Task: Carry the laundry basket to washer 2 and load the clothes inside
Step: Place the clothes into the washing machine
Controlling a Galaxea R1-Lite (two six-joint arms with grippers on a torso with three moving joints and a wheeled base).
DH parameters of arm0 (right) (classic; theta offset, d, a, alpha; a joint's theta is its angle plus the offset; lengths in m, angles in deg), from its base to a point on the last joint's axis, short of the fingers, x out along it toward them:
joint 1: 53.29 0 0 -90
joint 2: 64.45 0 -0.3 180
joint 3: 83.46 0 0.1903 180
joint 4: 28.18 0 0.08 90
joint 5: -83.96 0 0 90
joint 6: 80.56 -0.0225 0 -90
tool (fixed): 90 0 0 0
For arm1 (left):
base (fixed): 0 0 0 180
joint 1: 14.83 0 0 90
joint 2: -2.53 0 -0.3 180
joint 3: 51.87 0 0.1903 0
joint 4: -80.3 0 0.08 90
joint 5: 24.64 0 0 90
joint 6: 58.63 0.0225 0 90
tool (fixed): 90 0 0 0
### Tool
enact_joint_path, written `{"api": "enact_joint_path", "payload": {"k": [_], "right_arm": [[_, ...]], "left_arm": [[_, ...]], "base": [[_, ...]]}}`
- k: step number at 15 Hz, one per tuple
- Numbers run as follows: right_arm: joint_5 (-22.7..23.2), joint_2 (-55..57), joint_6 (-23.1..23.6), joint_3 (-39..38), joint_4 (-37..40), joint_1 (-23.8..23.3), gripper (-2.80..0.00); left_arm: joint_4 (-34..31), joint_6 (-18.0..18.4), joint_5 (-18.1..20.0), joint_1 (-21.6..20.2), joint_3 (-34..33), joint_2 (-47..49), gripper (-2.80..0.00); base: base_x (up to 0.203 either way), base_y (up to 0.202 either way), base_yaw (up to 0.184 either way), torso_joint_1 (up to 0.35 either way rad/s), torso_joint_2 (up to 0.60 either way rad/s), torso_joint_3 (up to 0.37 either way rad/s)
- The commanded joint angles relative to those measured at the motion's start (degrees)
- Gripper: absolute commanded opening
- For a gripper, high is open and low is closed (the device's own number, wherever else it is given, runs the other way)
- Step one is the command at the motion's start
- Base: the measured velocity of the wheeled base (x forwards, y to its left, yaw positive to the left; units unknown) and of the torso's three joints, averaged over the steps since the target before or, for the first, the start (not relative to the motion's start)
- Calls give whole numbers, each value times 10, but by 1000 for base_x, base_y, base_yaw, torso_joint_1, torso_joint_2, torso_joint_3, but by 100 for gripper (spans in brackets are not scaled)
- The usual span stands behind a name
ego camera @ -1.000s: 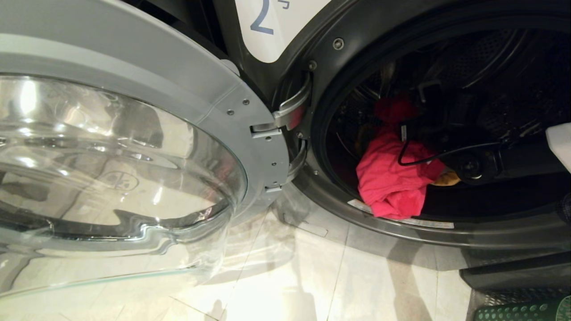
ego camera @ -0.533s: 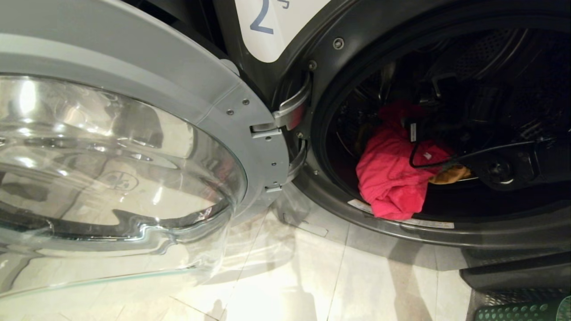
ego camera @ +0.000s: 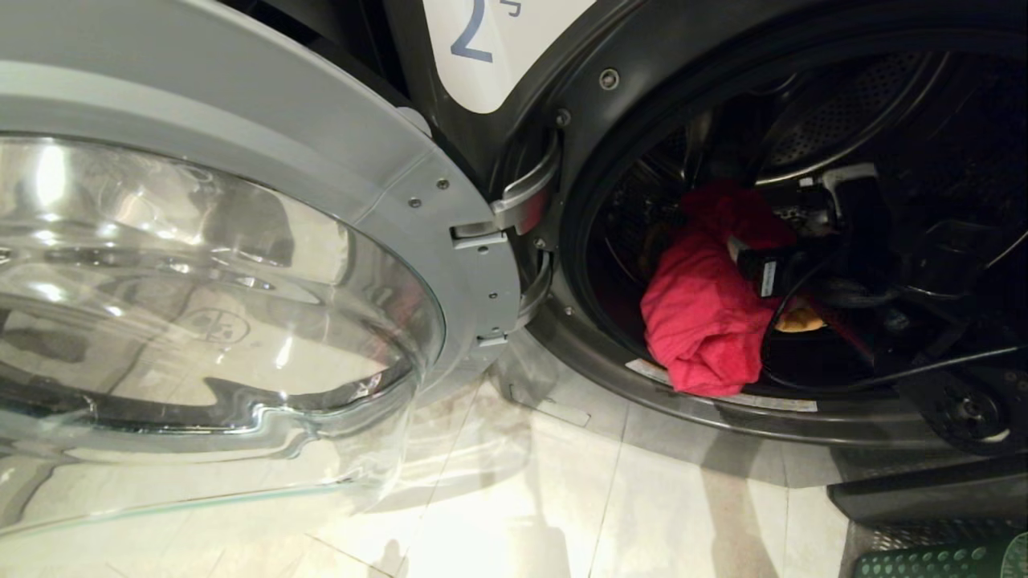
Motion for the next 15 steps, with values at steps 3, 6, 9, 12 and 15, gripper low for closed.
{"api": "enact_joint_path", "payload": {"k": [3, 6, 9, 12, 15], "right_arm": [[0, -48, -3, -115, -68, 34, -280], [1, -78, -5, -146, -83, 50, -280], [3, -136, -12, -182, -11, 57, -280], [5, -180, -82, -236, 104, 72, -280], [7, -154, -104, -245, 129, 92, -280]], "left_arm": [[0, 0, 0, 0, -4, 1, -280], [0, 0, 0, 0, -4, 1, -280], [0, 0, 0, 0, -4, 1, -280], [0, 0, 0, 0, -4, 1, -280], [0, 0, 0, 0, -4, 1, -280]], "base": [[0, 0, 0, 0, 0, 0], [0, 0, 0, 0, 0, 0], [0, 0, 0, 0, 0, 0], [0, 0, 0, 0, 0, 0], [0, 0, 0, 0, 0, 0]]}}
